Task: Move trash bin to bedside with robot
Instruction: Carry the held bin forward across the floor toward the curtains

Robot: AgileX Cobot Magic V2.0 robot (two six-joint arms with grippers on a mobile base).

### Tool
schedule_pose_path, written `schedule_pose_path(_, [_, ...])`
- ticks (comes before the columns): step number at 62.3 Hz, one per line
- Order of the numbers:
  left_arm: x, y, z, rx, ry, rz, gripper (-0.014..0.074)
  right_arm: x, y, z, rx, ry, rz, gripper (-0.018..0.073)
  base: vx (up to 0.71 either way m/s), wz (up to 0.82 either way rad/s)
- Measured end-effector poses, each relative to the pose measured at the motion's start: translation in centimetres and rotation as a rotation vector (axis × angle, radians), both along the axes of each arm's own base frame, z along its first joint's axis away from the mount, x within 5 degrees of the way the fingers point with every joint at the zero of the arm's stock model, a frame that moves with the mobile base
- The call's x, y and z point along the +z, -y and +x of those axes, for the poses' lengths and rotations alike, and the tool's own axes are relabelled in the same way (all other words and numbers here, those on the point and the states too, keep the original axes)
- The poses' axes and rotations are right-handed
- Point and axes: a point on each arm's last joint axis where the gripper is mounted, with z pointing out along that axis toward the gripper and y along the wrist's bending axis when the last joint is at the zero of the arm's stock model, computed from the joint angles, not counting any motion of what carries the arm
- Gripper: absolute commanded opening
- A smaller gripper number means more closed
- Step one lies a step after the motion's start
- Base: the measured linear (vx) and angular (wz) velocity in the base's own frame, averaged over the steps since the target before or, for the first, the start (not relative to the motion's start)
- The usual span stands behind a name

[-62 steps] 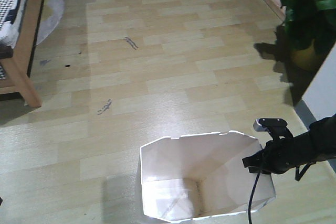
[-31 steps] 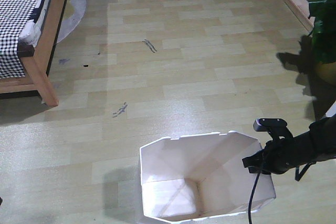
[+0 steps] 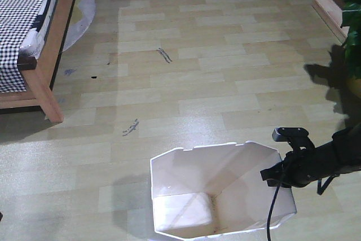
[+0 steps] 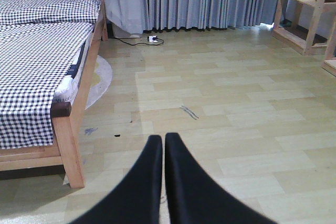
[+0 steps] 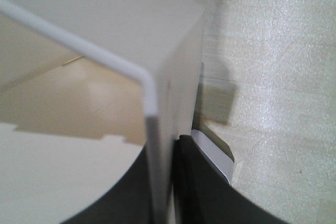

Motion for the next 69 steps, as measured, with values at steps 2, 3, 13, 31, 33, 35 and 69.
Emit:
schedule_pose_path(2, [0.00, 0.00, 0.00, 0.000, 0.000, 0.000, -0.0006, 0.00, 0.00, 0.00, 0.000, 0.000, 0.000, -0.0005, 0.19, 0.04])
schedule_pose_path(3, [0.00, 0.00, 0.00, 0.000, 0.000, 0.000, -0.0006, 0.00, 0.00, 0.00, 0.000, 0.000, 0.000, -0.0005, 0.19, 0.04])
schedule_pose_path(13, [0.00, 0.00, 0.00, 0.000, 0.000, 0.000, -0.0006, 0.00, 0.00, 0.00, 0.000, 0.000, 0.000, -0.0005, 0.20, 0.04])
schedule_pose_path(31, [0.00, 0.00, 0.00, 0.000, 0.000, 0.000, -0.0006, 0.00, 0.00, 0.00, 0.000, 0.000, 0.000, -0.0005, 0.20, 0.04])
schedule_pose_path(33, [0.00, 0.00, 0.00, 0.000, 0.000, 0.000, -0.0006, 0.00, 0.00, 0.00, 0.000, 0.000, 0.000, -0.0005, 0.20, 0.04])
schedule_pose_path(35, [0.00, 0.00, 0.00, 0.000, 0.000, 0.000, -0.0006, 0.00, 0.00, 0.00, 0.000, 0.000, 0.000, -0.0005, 0.20, 0.04])
schedule_pose_path(69, [0.00, 0.00, 0.00, 0.000, 0.000, 0.000, -0.0006, -0.01, 0.02, 0.00, 0.000, 0.000, -0.002, -0.0005, 0.18, 0.09])
